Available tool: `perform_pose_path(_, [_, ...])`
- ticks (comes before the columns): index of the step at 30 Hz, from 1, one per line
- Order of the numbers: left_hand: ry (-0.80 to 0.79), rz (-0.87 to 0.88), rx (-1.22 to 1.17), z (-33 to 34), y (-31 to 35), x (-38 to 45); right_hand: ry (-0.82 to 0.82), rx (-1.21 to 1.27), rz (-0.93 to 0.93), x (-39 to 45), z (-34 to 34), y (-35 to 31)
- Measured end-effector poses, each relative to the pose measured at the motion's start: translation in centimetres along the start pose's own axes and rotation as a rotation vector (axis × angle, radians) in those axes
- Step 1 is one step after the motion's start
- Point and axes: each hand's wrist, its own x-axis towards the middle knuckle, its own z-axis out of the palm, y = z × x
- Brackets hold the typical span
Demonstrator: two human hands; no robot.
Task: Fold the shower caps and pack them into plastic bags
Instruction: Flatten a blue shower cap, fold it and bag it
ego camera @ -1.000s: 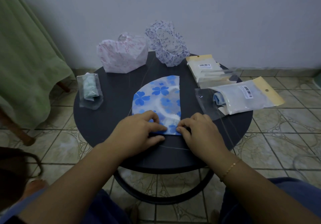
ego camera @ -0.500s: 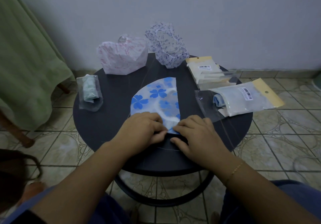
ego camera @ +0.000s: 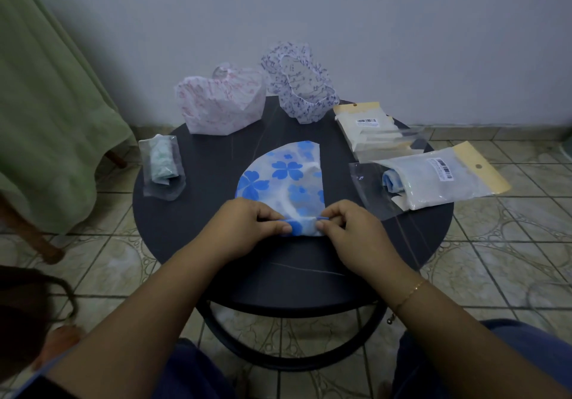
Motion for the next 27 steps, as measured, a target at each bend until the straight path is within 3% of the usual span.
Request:
perform_pose_path(7, [0.065, -0.091, -0.096, 0.4, 0.2, 0.9, 0.08, 0.047, 0.141, 0.6, 0.8, -0.2])
perform_pose_path(16, [-0.018, -0.176, -0.006, 0.0, 0.9, 1.8, 0.157, 0.086, 0.096, 0.1, 0.4, -0.7])
perform_pose_path(20, [-0.043, -0.196, 0.015, -0.1, 1.2, 1.8, 0.221, -0.081, -0.028, -0.1, 0.4, -0.4])
perform_pose_path(24, [-0.035, -0.202, 0.018, -0.1, 1.3, 1.8, 0.303, -0.413, -0.366, -0.4, 1.2, -0.1])
perform_pose_path(27, [-0.023, -0.208, 0.009, -0.1, 1.2, 1.8, 0.265, -0.532, -0.355, -0.5, 1.5, 0.1])
